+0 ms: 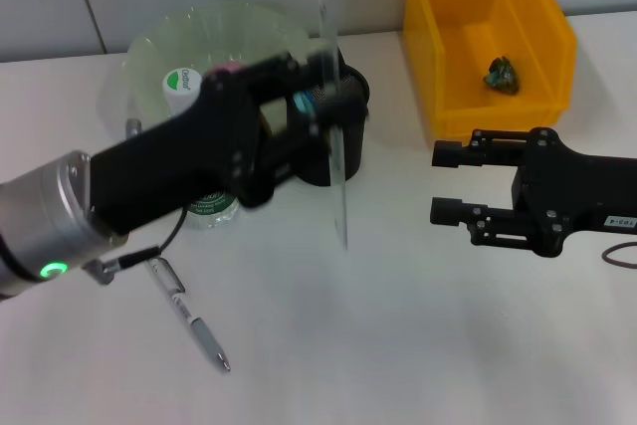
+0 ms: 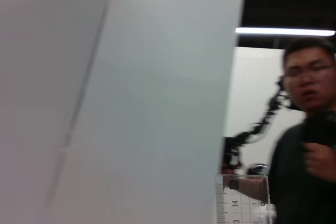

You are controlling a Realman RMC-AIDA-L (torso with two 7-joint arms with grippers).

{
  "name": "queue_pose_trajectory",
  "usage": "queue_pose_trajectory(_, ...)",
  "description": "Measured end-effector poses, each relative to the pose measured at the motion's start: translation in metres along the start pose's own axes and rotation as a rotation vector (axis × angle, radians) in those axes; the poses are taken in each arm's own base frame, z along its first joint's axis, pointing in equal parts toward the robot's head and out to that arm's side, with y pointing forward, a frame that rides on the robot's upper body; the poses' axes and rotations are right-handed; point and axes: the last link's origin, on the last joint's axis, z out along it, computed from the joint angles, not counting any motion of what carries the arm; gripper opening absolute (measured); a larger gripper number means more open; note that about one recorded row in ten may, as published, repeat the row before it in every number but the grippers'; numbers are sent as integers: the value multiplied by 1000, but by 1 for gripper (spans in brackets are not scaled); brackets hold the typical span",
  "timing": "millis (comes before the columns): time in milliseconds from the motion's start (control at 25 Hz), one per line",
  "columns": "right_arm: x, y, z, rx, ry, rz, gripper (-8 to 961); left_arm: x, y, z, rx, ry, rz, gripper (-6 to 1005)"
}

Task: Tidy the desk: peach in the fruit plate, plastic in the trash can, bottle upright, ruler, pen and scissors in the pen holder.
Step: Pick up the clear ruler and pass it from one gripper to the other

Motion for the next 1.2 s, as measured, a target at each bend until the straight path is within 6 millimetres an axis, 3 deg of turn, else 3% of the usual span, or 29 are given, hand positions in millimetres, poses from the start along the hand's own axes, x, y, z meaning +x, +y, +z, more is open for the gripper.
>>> queue_pose_trajectory(200, -9, 5, 6, -81, -28, 9, 513, 1, 12, -3, -112, -31, -19, 426)
queue_pose_trajectory(1200, -18, 13, 29, -223, -46, 59, 504, 2, 15, 4, -141, -20, -19, 433)
